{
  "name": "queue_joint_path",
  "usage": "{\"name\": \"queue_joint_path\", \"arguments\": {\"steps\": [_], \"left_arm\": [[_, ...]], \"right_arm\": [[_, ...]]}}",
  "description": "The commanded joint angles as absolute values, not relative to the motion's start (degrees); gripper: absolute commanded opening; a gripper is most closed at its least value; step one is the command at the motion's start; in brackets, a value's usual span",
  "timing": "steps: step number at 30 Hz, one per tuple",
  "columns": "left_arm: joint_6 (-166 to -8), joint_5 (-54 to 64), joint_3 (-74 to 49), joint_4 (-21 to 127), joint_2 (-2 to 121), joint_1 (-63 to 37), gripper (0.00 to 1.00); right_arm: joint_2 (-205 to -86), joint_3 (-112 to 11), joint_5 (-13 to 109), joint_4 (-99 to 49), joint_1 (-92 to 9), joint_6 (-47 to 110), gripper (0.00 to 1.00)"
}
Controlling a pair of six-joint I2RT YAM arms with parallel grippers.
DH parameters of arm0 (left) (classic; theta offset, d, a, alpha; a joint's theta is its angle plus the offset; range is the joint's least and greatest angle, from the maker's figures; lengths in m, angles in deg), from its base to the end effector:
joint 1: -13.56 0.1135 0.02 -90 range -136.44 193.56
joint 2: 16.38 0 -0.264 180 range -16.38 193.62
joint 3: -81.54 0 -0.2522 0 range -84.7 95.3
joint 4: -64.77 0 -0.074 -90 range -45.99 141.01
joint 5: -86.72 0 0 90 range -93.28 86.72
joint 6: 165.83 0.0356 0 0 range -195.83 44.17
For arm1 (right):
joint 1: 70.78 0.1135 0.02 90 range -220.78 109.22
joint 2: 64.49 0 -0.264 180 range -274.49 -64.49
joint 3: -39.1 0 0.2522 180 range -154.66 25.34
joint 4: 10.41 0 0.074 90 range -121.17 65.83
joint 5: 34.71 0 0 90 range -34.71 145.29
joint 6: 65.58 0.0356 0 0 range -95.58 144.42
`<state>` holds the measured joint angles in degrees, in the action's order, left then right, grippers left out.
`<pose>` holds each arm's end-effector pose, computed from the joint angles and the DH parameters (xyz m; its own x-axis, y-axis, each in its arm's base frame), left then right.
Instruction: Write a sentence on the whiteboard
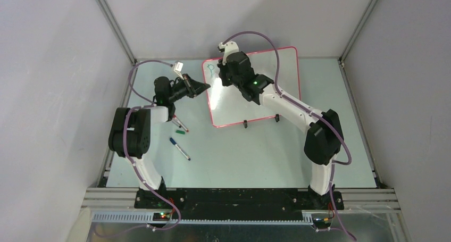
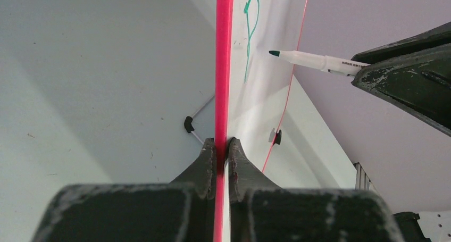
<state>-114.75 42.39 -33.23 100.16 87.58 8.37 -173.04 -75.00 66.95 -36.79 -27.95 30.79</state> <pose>0.3753 -0.0597 0.2062 -0.5316 -0.3925 -0.7505 0.5660 0.4945 -0.6596 0.3399 0.3052 0.3495 -0.3177 -0.1463 -0.9368 -0.4951 0.8682 0.0323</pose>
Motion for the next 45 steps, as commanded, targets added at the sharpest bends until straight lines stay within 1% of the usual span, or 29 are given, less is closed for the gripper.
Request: {"name": "queue_joint_path", "arguments": {"steps": [1,45], "left_arm": [[-111.7,41.0,-31.3,100.0,87.2,8.0,0.00],[-111.3,41.2,-31.4,100.1,87.0,7.8,0.00]], "right_arm": [[-173.0,-78.0,68.8,-36.6,-28.4,30.9,0.00],[-175.3,-80.8,70.9,-37.2,-28.9,30.8,0.00]]}}
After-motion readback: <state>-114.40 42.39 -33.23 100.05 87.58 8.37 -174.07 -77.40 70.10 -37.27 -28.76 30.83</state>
